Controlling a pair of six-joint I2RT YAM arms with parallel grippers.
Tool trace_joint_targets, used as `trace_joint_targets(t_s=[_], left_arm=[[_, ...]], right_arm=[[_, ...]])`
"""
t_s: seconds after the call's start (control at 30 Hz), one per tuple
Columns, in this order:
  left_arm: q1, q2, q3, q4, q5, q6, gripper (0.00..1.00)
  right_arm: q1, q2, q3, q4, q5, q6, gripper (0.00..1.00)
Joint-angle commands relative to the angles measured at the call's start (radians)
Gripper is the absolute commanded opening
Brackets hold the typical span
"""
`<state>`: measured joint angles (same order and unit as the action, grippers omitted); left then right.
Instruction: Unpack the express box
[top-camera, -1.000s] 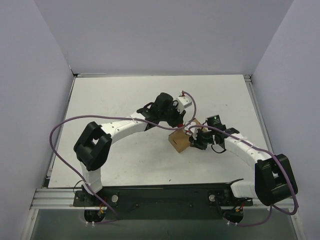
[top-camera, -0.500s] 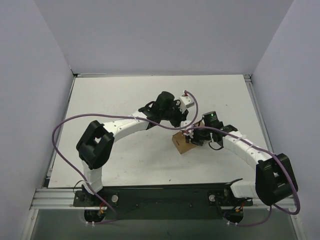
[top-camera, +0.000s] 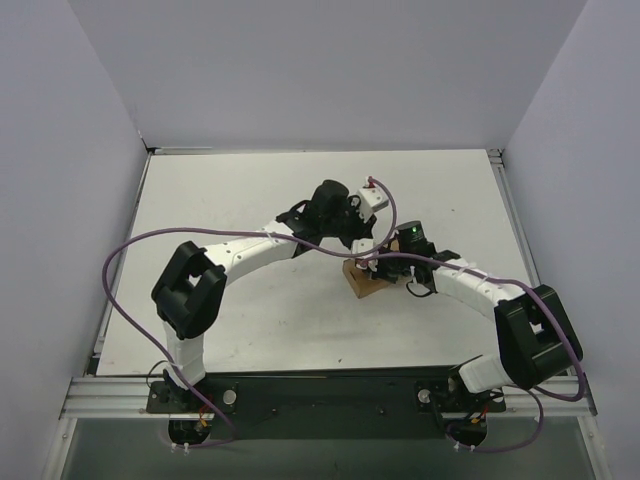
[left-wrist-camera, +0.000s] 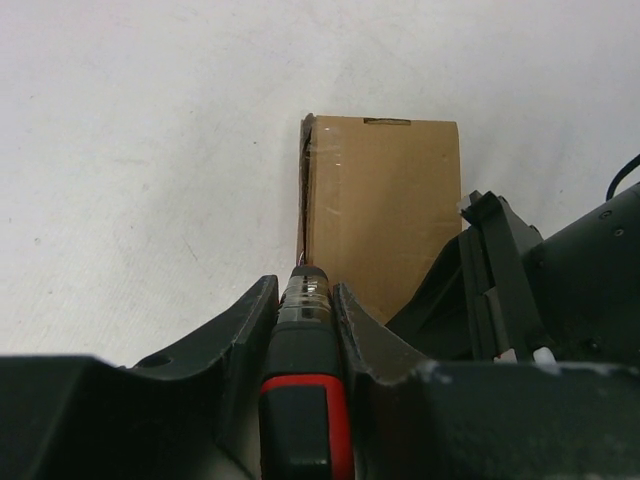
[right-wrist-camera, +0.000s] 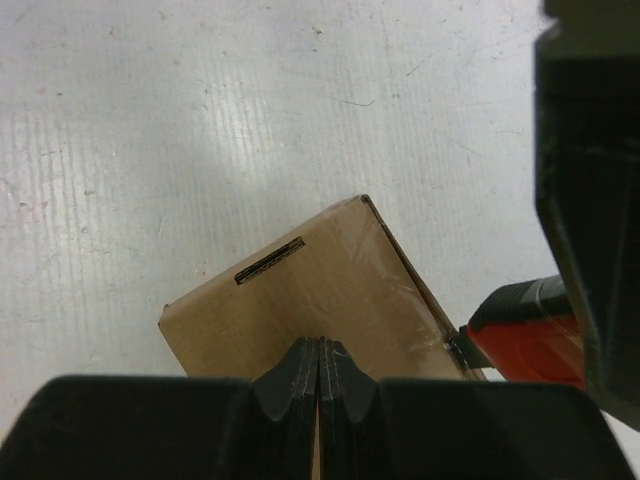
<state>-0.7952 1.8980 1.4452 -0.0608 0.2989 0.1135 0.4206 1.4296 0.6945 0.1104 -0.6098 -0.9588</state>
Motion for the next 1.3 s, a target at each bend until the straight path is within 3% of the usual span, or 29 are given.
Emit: trace_joint_targets(t_s=[0.0, 0.3, 0.63, 0.73, 0.83, 0.87, 0.97, 1.07, 1.27], left_arm=[[-0.006, -0.086, -0.014, -0.070, -0.058, 0.028, 0.00], [0.005, -0.135, -0.095, -0.060, -0.156, 0.075, 0.00], [-0.024, -0.074, 0.018, -0.117, -0.259, -0.080, 0.00], [-0.025, -0.054, 0.038, -0.111, -0.256, -0.075, 0.00], [-0.025, -0.042, 0.050, -0.108, -0.259, -0.074, 0.00], [-0.025, -0.040, 0.053, -0.106, -0.262, -0.072, 0.00], [-0.025, -0.033, 0.060, -0.116, -0.276, -0.075, 0.00], [-0.027, -0.036, 0.057, -0.120, -0.288, -0.089, 0.00], [-0.032, -0.039, 0.057, -0.126, -0.291, -0.103, 0.00]], right_arm=[[-0.011, 0.022, -0.055, 0.011, 0.088, 0.000, 0.00], [-0.051, 0.038, -0.043, 0.008, 0.107, 0.009, 0.00], [-0.049, 0.042, -0.001, -0.033, 0.056, 0.043, 0.01], [-0.043, 0.014, 0.037, -0.092, -0.019, 0.090, 0.07], [-0.020, -0.034, 0.045, -0.103, -0.050, 0.133, 0.27], [-0.014, -0.053, 0.043, -0.103, -0.048, 0.179, 0.40], [0.032, -0.098, 0.025, -0.087, 0.011, 0.287, 0.56], [0.110, -0.158, -0.055, -0.014, 0.113, 0.339, 0.63], [0.210, -0.163, -0.121, 0.126, 0.265, 0.433, 0.63]])
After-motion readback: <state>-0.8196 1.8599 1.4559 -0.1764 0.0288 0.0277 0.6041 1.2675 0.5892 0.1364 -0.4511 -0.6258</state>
